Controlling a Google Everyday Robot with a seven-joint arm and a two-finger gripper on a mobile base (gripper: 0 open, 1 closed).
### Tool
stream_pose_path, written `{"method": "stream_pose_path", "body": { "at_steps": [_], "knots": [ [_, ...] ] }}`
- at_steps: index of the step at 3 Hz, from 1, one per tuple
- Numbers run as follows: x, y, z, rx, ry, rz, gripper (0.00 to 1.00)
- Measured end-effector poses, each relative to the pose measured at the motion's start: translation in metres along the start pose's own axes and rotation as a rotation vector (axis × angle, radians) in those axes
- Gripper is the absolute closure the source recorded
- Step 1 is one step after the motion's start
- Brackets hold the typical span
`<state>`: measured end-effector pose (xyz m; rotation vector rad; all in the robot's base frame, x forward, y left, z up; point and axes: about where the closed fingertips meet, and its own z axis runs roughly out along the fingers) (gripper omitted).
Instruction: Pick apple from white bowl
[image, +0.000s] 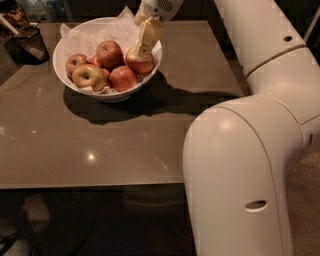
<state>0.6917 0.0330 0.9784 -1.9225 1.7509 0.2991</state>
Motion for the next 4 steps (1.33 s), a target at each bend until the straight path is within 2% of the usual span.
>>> {"method": "stream_pose_path", "body": {
  "at_steps": [2, 4],
  "knots": [
    [0.002, -0.004, 0.015, -0.023, -0.009, 0.021, 0.31],
    [0.011, -0.007, 0.024, -0.036, -0.010, 0.050, 0.31]
  ]
}}
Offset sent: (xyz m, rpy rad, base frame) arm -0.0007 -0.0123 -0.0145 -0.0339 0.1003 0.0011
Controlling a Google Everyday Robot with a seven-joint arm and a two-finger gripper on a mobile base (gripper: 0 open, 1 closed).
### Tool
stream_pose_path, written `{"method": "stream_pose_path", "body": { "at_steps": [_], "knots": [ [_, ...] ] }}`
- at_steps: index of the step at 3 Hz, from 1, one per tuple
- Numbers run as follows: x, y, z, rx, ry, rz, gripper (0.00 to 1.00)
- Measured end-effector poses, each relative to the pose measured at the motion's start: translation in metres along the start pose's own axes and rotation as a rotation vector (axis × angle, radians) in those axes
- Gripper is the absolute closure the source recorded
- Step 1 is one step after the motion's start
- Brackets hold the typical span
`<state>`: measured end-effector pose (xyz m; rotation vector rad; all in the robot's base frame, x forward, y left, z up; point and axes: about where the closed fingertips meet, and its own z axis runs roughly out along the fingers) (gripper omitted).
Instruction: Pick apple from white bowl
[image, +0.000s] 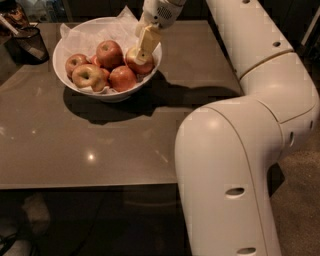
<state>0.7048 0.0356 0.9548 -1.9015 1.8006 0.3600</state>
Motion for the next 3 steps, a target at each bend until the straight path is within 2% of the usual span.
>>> {"method": "stream_pose_path", "body": {
  "at_steps": [3],
  "knots": [
    [0.0074, -0.0021, 0.0113, -0.020, 0.004, 0.015, 0.32]
  ]
}}
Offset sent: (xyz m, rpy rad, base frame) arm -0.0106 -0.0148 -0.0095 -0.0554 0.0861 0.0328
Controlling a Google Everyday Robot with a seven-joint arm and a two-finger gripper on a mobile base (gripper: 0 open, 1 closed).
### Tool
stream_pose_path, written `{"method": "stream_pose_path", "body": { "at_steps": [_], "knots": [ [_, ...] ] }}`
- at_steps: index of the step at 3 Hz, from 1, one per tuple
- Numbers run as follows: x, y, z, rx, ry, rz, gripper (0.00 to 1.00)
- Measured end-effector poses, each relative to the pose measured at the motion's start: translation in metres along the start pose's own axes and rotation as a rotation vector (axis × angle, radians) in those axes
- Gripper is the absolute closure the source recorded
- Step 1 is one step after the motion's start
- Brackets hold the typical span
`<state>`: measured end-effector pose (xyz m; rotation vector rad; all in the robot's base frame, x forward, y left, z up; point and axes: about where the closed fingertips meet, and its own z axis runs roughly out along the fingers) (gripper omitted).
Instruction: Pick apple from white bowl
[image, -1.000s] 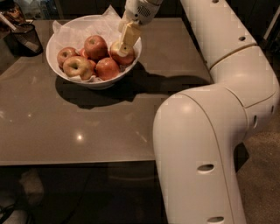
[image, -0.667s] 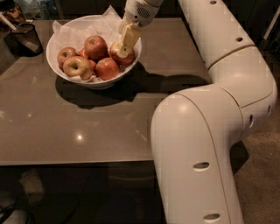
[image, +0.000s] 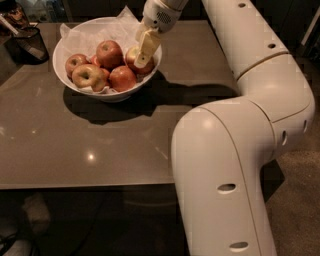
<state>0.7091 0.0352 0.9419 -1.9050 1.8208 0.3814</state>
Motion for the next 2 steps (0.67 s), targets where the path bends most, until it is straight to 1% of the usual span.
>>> {"method": "stream_pose_path", "body": {
  "at_steps": [2],
  "knots": [
    [0.0102, 0.0013, 0.0053, -0.015, -0.012, 0.023, 0.32]
  ]
}}
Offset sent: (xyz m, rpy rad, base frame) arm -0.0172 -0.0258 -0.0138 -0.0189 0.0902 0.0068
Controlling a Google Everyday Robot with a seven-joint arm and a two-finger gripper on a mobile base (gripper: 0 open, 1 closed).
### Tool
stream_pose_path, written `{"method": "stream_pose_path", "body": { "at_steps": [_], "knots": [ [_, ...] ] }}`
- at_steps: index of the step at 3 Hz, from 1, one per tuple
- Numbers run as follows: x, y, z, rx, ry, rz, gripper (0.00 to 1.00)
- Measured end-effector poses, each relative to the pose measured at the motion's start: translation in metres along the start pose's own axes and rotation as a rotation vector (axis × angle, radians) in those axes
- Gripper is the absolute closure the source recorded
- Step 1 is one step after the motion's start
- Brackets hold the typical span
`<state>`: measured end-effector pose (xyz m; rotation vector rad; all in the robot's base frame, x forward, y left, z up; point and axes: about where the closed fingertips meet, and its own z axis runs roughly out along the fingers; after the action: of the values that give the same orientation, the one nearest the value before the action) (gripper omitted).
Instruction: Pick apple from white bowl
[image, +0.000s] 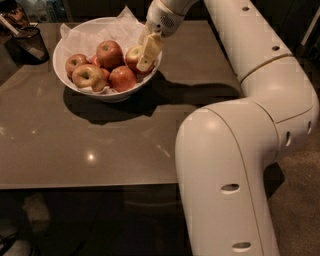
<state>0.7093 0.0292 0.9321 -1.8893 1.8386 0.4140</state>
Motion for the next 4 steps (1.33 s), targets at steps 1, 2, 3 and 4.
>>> {"method": "stream_pose_path", "body": {
  "at_steps": [1, 2, 3, 4],
  "knots": [
    [0.0024, 0.0007, 0.0032, -0.009, -0.003, 0.002, 0.33],
    [0.0048, 0.0009, 0.0081, -0.020, -0.007, 0.006, 0.34],
    [0.0062, 0.0007, 0.0129, -0.031, -0.008, 0.007, 0.34],
    [0.0062, 0.0007, 0.0130, -0.031, -0.008, 0.007, 0.52]
  ]
}}
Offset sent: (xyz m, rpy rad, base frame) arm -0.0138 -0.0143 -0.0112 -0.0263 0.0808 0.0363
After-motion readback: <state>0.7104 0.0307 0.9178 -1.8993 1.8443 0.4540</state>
